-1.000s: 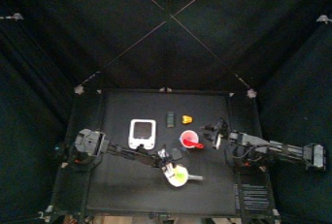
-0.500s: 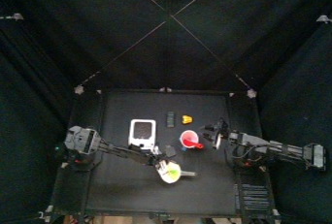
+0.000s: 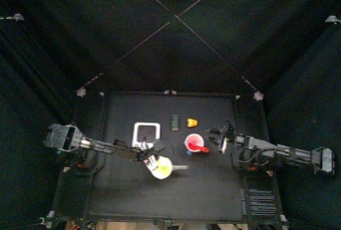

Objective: Place pan on stove

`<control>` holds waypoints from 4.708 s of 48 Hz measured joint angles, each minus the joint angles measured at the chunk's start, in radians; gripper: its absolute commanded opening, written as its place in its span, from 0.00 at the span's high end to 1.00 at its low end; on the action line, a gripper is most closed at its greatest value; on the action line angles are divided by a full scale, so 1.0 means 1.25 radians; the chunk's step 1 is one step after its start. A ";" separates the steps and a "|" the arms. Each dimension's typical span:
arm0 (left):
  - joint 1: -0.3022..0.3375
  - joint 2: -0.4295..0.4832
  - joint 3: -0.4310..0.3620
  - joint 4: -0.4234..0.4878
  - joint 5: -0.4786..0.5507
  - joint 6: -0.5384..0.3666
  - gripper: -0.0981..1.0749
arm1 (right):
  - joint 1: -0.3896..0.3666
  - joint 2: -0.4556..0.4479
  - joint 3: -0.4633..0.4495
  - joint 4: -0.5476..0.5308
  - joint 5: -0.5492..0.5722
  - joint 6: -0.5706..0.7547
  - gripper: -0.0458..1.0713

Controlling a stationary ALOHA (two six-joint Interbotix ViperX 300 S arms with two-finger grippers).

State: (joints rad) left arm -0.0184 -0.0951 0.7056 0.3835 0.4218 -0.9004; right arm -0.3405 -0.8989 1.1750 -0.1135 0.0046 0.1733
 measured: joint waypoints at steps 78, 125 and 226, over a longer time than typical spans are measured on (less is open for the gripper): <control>0.384 -0.076 0.175 0.010 -0.191 0.001 0.66 | -0.018 0.001 0.002 0.000 0.000 0.001 0.30; 0.384 -0.066 0.183 -0.007 -0.168 -0.001 0.44 | -0.018 0.001 0.002 -0.001 0.000 0.001 0.30; 0.393 -0.241 0.275 -0.012 -0.210 -0.002 0.39 | -0.018 0.004 0.002 -0.001 0.000 0.001 0.30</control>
State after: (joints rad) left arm 0.4725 -0.3958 1.0492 0.3682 0.1595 -0.9035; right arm -0.3636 -0.8943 1.1781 -0.1150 0.0046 0.1749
